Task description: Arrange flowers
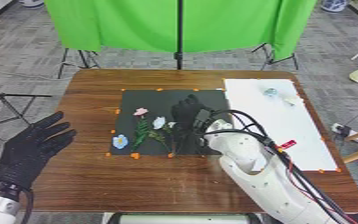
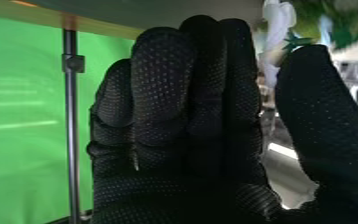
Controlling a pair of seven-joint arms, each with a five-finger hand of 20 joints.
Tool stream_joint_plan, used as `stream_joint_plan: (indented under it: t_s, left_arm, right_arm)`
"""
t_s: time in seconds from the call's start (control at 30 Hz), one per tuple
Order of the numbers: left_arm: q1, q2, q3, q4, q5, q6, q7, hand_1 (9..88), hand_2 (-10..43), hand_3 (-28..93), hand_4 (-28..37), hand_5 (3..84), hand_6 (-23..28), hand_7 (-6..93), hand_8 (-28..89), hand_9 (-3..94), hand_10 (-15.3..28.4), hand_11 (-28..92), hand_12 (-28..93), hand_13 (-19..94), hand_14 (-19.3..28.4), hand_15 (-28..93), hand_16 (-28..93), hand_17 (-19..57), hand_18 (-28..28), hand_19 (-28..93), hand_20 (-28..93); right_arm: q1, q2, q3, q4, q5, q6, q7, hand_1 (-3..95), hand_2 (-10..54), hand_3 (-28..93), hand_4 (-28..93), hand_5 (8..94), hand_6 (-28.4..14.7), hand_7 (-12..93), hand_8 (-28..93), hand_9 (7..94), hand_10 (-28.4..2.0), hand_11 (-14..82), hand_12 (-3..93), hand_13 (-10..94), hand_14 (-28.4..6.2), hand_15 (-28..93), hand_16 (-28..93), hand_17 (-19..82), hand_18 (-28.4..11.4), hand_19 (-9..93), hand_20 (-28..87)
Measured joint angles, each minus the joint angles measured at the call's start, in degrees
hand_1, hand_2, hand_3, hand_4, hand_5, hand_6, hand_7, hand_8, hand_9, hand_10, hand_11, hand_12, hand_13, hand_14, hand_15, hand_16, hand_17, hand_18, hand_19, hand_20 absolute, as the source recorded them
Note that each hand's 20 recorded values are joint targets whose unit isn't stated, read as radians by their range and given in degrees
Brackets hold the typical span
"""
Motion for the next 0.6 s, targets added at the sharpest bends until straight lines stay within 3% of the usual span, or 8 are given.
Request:
stream_joint_plan:
  t_s: [0.27,0.37,0.47,0.6]
  left_arm:
    - [0.12,-0.02,-0.01,-0.01,0.0,0.01,0.06,24.8,-3.8,73,-27.2,38.6,2.2,20.9,-10,32.5,12.6,28,13,28,15.5,37,-1,-7.3,21.9,48,5]
    - [0.15,-0.02,-0.02,-0.02,0.0,0.01,0.06,24.8,-3.7,73,-27.2,38.6,2.3,20.8,-10,32.5,12.6,29,13,28,15.5,37,-1,-7.3,21.9,48,5]
    - [0.17,-0.05,-0.02,-0.02,0.0,0.01,0.06,24.8,-3.7,73,-27.1,38.6,2.3,20.8,-10,32.5,12.7,29,13,28,15.4,37,-1,-7.3,21.9,48,5]
    - [0.2,-0.07,-0.02,-0.02,0.0,0.0,0.06,24.8,-3.7,73,-27.0,38.5,2.3,20.8,-10,32.6,12.6,29,13,28,15.5,37,-1,-7.3,21.9,48,5]
  right_arm:
    - [-0.56,-0.87,1.82,-1.88,2.59,-1.07,1.14,23.7,-9.0,84,-28,66.5,3.2,34,-19,74.0,-6.1,39.5,25.5,75,-1.9,59,27,27,-16.8,75,43]
    - [-0.31,-1.16,2.07,-1.44,2.65,-1.16,1.4,25.6,-9.5,84,-28,60.9,2.9,51,-23,70.7,-6.2,45.3,27.4,73,-2.0,62,26,26,-16.9,75,43]
    - [-0.08,-1.26,1.95,-1.1,2.58,-1.15,1.79,32.6,-9.5,74,-28,54.5,2.3,68,-1,64.1,-6.4,62.1,32.7,70,-2.9,68,27,26,-16.9,76,43]
    - [0.22,-1.26,1.3,-0.86,2.17,-1.01,2.46,46.7,-9.5,55,-28,54.3,3.4,81,4,64.7,-6.8,71.0,38.7,66,-4.8,81,28,27,-16.4,76,43]
